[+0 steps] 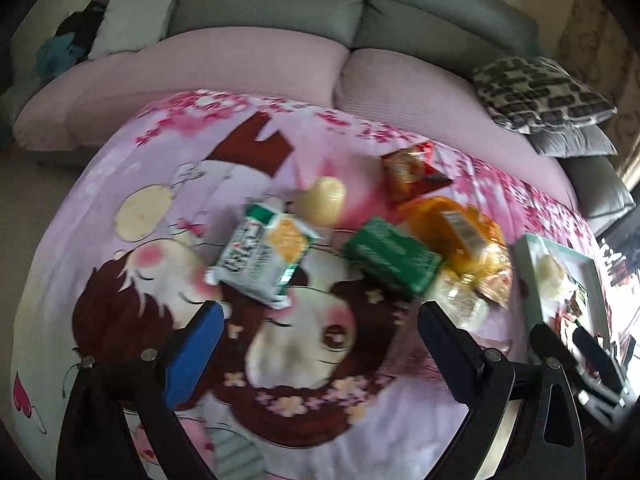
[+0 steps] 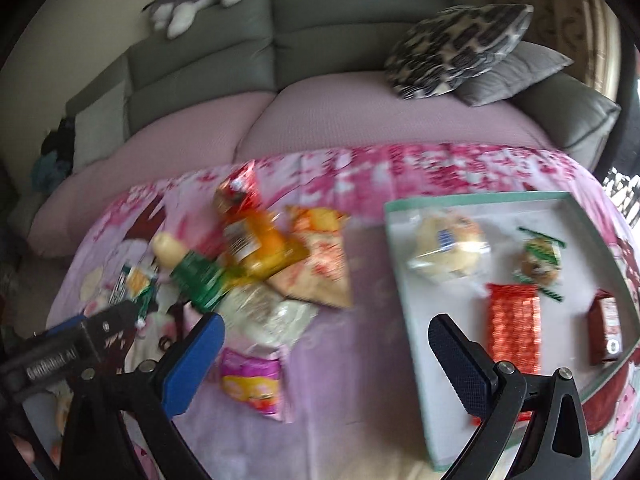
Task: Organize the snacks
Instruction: 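Withdraw both open grippers from the tray toward the snack pile, then grasp the green-white biscuit pack with the left gripper while the right moves toward the pink pack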
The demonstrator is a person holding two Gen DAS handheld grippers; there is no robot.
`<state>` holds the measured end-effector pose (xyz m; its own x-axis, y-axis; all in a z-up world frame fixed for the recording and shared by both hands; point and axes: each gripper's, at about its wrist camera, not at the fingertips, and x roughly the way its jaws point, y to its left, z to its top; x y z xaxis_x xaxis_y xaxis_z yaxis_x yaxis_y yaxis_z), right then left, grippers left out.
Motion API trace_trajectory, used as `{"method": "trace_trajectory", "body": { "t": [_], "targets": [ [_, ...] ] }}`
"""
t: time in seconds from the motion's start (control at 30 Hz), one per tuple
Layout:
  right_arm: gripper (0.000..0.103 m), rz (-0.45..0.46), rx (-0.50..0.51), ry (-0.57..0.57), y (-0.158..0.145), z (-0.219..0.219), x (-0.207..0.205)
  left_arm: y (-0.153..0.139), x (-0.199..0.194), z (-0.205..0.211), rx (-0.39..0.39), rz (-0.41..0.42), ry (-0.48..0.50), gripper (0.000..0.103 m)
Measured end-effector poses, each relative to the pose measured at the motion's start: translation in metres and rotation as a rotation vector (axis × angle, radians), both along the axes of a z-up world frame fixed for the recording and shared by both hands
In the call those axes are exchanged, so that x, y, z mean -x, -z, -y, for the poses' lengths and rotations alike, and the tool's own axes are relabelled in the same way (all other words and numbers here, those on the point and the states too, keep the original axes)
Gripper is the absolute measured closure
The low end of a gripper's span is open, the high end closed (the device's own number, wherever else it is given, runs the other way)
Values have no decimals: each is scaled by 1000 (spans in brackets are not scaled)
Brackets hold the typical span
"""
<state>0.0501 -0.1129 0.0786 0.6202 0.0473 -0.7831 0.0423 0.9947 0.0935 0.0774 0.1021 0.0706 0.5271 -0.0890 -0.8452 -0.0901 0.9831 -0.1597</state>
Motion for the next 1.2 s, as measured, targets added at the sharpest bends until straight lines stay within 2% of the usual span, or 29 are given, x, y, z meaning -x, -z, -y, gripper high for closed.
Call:
{"method": "trace_trajectory", "body": {
  "t": [0.27,0.5,0.67,0.73,0.8,0.97,1.0,1.2],
  "targets": [
    [0,-92,-5,-50,32,-32,-7,18,-10,-29,0,-47,-62,5],
    [0,-71,9,-42,31,-35,-4,35,-25,-40,-33,-75,-88,5],
    [0,-83,5,-19,33,-28,-9,40,-34,-41,-57,-53,-101,7],
    [0,-89,2,-18,34,-27,-10,41,-38,-39,-52,-45,-93,14],
    [0,-92,1,-18,35,-26,-11,41,-41,-37,-55,-38,-83,29],
    [0,-80,-5,-13,33,-24,-10,43,-44,-27,-68,-35,-45,43],
    [0,-73,-8,-9,31,-23,-9,43,-44,-27,-74,-35,-44,50],
    [0,-47,-18,43,28,-9,-10,45,-35,-28,-68,-57,-49,51]
  ]
}}
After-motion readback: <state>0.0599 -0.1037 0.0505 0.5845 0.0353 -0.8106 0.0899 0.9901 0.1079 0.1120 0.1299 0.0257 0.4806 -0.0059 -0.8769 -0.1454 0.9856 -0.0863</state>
